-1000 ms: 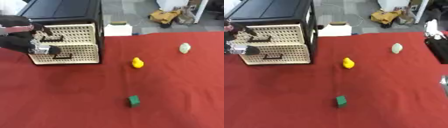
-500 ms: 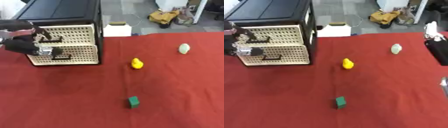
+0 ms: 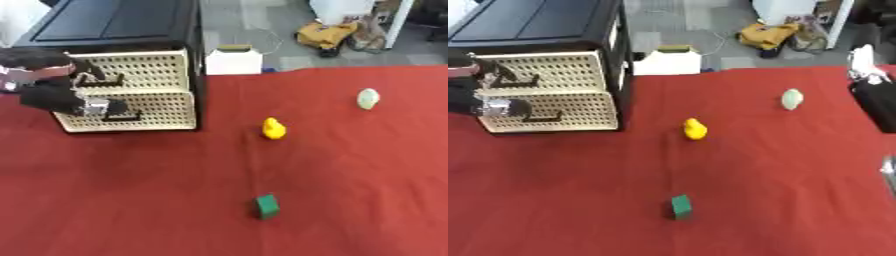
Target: Pick up objects from table and place into drawer.
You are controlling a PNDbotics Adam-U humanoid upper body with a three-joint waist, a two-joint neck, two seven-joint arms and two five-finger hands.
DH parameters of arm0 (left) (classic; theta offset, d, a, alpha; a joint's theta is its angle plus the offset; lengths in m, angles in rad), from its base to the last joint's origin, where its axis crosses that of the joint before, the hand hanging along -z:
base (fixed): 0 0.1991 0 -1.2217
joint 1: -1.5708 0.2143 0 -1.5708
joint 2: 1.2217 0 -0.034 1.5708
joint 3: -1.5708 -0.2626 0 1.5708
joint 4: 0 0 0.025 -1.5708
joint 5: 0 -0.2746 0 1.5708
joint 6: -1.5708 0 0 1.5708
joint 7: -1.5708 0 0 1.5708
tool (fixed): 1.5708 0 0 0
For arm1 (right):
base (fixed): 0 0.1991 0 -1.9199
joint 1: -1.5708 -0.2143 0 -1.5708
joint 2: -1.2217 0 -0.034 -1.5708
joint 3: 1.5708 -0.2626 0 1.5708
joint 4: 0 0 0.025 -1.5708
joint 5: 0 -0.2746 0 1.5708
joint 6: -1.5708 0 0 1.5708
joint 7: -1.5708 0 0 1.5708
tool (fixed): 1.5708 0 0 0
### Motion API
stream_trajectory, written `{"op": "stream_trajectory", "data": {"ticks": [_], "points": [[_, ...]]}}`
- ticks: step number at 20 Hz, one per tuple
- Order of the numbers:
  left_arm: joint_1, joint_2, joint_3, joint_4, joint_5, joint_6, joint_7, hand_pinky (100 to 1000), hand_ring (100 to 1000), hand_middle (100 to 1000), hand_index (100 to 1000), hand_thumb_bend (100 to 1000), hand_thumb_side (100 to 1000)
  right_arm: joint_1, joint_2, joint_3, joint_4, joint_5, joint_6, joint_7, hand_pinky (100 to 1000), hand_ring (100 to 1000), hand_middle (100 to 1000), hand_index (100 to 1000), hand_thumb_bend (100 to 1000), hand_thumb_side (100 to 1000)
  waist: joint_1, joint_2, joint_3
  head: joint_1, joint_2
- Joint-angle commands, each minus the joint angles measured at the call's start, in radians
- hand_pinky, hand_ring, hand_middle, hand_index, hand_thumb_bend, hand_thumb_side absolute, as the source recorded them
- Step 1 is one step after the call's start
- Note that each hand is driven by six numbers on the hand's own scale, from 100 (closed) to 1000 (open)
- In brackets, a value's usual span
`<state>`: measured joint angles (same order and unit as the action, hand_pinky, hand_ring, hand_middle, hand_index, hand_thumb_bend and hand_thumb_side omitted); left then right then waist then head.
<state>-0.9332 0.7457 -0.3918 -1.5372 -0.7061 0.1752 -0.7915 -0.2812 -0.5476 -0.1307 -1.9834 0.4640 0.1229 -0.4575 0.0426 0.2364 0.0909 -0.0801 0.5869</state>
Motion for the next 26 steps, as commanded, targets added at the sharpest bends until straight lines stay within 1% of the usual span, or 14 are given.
{"op": "stream_trajectory", "data": {"ticks": [1, 16, 26], "points": [[-0.023, 0.013, 0.006, 0.009, -0.013, -0.006, 0.002, 100, 100, 100, 936, 616, 1000, -0.013, -0.015, -0.005, -0.017, -0.001, -0.002, 0.003, 663, 688, 569, 794, 183, 644, -0.002, -0.012, -0.001, 0.005, -0.013], [-0.031, -0.012, 0.006, 0.072, -0.078, -0.014, 0.017, 100, 100, 100, 959, 613, 1000, -0.017, -0.013, -0.004, -0.017, -0.002, -0.004, 0.007, 663, 688, 567, 794, 185, 642, 0.0, -0.005, -0.008, 0.007, -0.027], [-0.031, -0.024, 0.003, 0.112, -0.097, -0.017, 0.019, 100, 100, 100, 939, 612, 1000, -0.018, -0.01, -0.005, -0.017, -0.002, -0.003, 0.007, 664, 689, 566, 795, 187, 640, -0.001, 0.0, -0.012, 0.01, -0.036]]}}
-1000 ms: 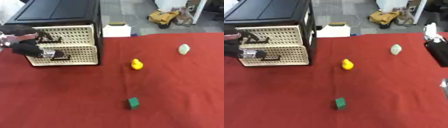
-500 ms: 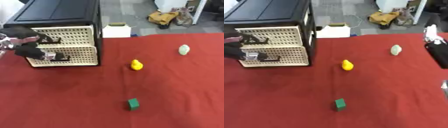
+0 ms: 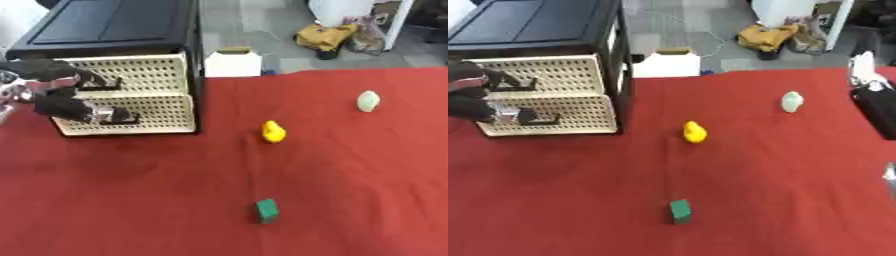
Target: Pick up objects from table and place into drawer.
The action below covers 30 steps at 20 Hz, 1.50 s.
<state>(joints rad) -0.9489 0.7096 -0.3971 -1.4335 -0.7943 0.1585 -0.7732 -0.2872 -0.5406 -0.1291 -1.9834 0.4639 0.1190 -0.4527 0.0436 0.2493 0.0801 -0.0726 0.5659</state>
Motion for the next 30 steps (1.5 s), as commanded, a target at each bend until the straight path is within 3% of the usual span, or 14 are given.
{"op": "stream_trajectory", "data": {"ticks": [1, 8, 14, 30], "points": [[-0.016, 0.01, 0.008, 0.012, -0.011, -0.001, 0.001, 100, 100, 100, 936, 612, 1000, -0.012, -0.016, -0.007, -0.017, -0.002, 0.001, 0.003, 664, 689, 566, 795, 187, 640, -0.002, -0.012, -0.001, 0.002, -0.016], [-0.014, 0.004, 0.004, 0.033, -0.024, -0.009, 0.0, 100, 100, 100, 914, 611, 1000, -0.012, -0.015, -0.008, -0.017, -0.003, 0.001, 0.002, 665, 690, 565, 795, 188, 638, -0.002, -0.01, -0.005, 0.003, -0.018], [-0.016, 0.002, 0.005, 0.031, -0.024, -0.011, 0.004, 100, 100, 100, 826, 581, 1000, -0.013, -0.014, -0.008, -0.017, -0.003, 0.001, 0.002, 665, 690, 566, 795, 187, 639, -0.003, -0.011, -0.004, 0.004, -0.016], [0.031, 0.073, 0.005, -0.062, -0.011, -0.005, 0.027, 100, 100, 100, 814, 545, 1000, -0.01, -0.016, -0.008, -0.017, -0.004, 0.0, 0.002, 666, 691, 567, 796, 185, 641, -0.005, -0.019, 0.004, 0.0, -0.013]]}}
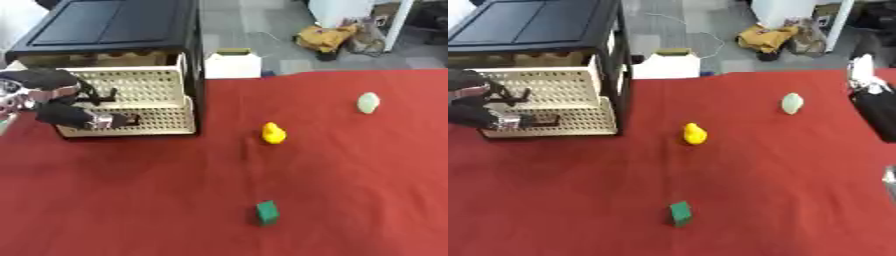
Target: Pick up objects from table and place into drawer.
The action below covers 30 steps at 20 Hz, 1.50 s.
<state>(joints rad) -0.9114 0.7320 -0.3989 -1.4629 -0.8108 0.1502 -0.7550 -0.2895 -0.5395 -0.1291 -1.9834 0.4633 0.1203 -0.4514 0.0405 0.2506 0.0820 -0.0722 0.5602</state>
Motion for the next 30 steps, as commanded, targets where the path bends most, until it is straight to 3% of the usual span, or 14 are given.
{"op": "stream_trajectory", "data": {"ticks": [1, 14, 30], "points": [[-0.001, 0.058, 0.007, -0.043, 0.007, 0.005, 0.011, 100, 100, 100, 813, 545, 1000, -0.008, -0.017, -0.008, -0.017, -0.003, -0.001, 0.0, 666, 691, 566, 796, 185, 641, -0.002, -0.02, 0.003, -0.001, -0.008], [0.063, 0.111, 0.015, -0.159, 0.034, 0.044, 0.024, 100, 100, 100, 810, 533, 1000, -0.01, -0.017, -0.01, -0.017, -0.004, -0.002, -0.003, 666, 691, 568, 796, 181, 641, -0.004, -0.022, 0.005, 0.001, -0.008], [0.126, 0.154, 0.003, -0.214, 0.052, 0.057, 0.007, 100, 100, 100, 799, 541, 1000, -0.013, -0.014, -0.011, -0.017, -0.004, -0.004, -0.007, 667, 692, 569, 797, 179, 639, -0.007, -0.019, 0.004, 0.002, -0.011]]}}
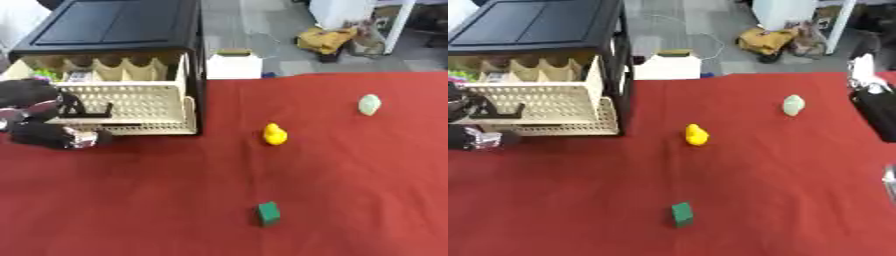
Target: Pick up objects from table and place into drawer.
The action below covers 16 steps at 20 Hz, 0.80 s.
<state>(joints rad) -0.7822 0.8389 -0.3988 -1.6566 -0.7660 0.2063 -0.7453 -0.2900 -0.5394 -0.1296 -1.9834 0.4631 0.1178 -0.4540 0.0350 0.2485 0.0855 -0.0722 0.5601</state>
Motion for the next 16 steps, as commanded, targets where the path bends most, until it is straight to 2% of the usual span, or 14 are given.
{"op": "stream_trajectory", "data": {"ticks": [1, 16], "points": [[0.0, 0.05, 0.004, -0.026, 0.008, 0.002, 0.0, 100, 100, 100, 798, 540, 1000, -0.013, -0.015, -0.011, -0.017, -0.004, -0.001, -0.005, 667, 692, 569, 797, 179, 639, -0.002, -0.016, 0.0, 0.002, -0.011], [0.076, 0.113, 0.03, -0.155, 0.052, 0.04, 0.056, 100, 100, 100, 773, 524, 1000, -0.016, -0.015, -0.011, -0.017, -0.004, -0.002, -0.006, 667, 693, 569, 797, 178, 638, -0.001, -0.014, 0.002, 0.001, -0.018]]}}
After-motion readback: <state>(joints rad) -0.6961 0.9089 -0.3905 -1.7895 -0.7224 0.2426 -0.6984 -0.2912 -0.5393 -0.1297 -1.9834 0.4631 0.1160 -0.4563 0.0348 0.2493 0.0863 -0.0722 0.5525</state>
